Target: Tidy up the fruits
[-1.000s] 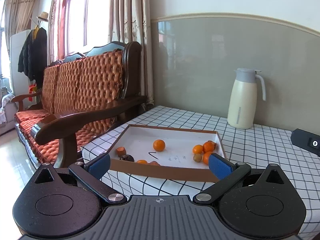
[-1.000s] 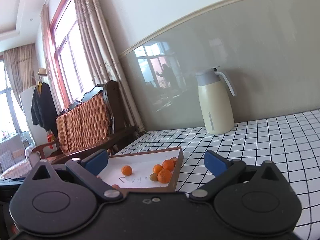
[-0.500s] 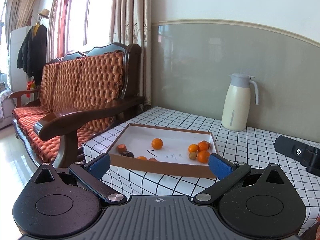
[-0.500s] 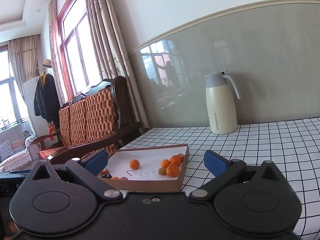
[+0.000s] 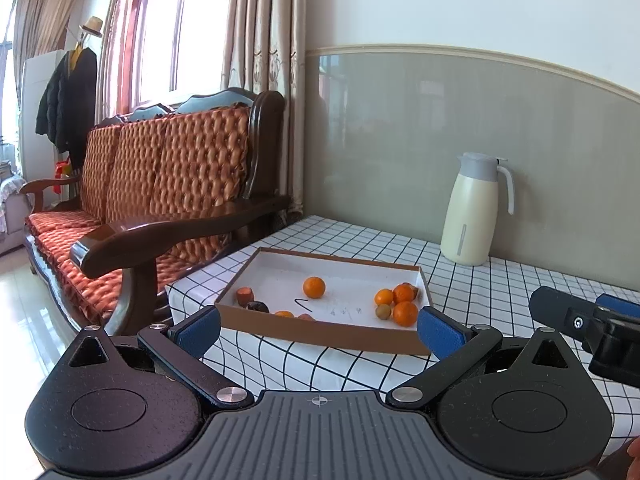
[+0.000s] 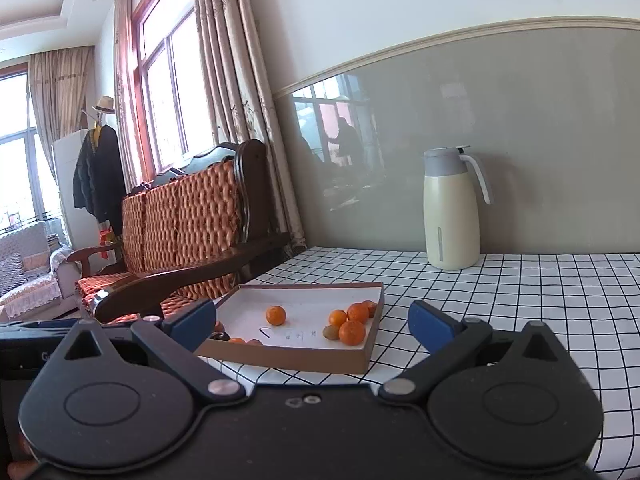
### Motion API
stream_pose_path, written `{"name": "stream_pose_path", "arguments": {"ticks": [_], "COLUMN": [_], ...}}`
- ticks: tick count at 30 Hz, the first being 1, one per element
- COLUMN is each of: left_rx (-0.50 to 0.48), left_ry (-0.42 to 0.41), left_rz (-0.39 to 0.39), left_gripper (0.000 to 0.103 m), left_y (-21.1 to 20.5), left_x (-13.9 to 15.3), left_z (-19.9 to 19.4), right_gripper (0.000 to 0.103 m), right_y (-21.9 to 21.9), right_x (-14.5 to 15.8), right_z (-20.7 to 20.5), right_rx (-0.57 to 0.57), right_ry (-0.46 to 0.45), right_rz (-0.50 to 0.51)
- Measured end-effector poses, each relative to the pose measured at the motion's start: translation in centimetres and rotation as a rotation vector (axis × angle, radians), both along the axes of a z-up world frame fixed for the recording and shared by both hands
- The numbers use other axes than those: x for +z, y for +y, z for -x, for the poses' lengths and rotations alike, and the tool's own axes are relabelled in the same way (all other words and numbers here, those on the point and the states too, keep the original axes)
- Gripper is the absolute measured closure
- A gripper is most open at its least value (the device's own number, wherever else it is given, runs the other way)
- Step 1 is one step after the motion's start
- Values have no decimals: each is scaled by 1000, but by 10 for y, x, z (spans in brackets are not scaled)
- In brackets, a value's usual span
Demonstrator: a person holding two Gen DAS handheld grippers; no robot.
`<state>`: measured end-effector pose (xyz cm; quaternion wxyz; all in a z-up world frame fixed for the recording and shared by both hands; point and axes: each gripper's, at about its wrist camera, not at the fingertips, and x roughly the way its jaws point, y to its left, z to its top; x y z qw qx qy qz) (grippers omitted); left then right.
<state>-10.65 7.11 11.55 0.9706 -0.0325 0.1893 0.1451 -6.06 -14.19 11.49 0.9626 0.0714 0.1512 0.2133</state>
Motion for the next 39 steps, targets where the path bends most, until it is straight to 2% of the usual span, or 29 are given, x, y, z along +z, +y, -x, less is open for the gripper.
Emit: {"name": "stream_pose_path", "arguments": {"ticks": [11,34,39], "left_rx": [-9,-24,-54], "left_ry": [21,31,-5], "left_rz": [2,6,30], "left_gripper": [0,0,0], "left_y": [0,-5,-3], "left_x": [-9,-15,-17], "left_z": [-4,-5,-2], "right_gripper": [6,6,6], "right_y": [-5,0,0], "right_x": [-12,-15,-15], "right_z": [-4,-5,-5], "right_rx": [-100,-82,-82], "right_ry": [47,53,56], "right_rz": [33,47,39]}}
